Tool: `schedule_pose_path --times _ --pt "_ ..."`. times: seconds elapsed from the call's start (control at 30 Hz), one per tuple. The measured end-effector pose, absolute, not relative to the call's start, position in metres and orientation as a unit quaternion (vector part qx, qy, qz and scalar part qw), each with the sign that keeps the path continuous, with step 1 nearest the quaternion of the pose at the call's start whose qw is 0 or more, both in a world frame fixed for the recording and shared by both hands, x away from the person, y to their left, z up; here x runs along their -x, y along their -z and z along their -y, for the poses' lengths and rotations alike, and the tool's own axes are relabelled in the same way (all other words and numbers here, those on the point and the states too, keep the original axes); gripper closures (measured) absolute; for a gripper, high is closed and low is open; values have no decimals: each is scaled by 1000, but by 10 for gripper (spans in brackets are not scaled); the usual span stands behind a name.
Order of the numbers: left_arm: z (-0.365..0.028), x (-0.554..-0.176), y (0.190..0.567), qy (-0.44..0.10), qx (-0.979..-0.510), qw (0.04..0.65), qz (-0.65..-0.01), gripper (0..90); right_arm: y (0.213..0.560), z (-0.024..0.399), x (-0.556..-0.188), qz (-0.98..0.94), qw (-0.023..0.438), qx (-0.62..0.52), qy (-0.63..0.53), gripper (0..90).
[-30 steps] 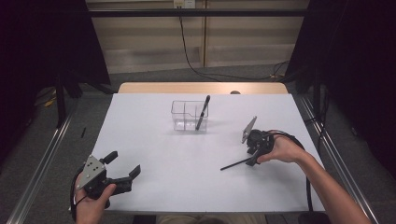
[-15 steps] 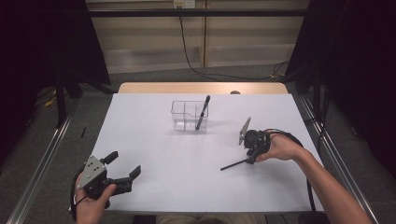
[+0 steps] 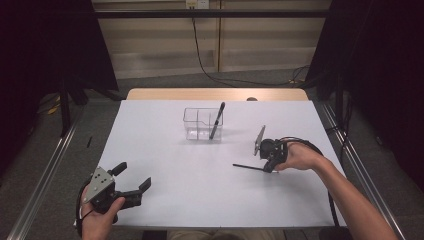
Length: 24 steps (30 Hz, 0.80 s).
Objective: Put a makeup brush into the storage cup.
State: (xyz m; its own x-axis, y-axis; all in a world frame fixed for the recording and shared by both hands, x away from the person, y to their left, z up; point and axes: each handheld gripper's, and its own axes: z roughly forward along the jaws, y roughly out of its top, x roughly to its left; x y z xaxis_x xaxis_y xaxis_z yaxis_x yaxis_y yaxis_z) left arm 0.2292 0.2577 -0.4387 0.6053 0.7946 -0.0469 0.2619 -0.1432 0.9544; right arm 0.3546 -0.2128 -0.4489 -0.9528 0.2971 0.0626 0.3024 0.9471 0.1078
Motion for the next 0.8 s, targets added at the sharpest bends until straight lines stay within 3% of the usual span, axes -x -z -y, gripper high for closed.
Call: schedule_pose_path --times 0.8 --pt "-259 -231 439 -245 -713 540 -374 46 448 225 -351 973 18 203 106 862"
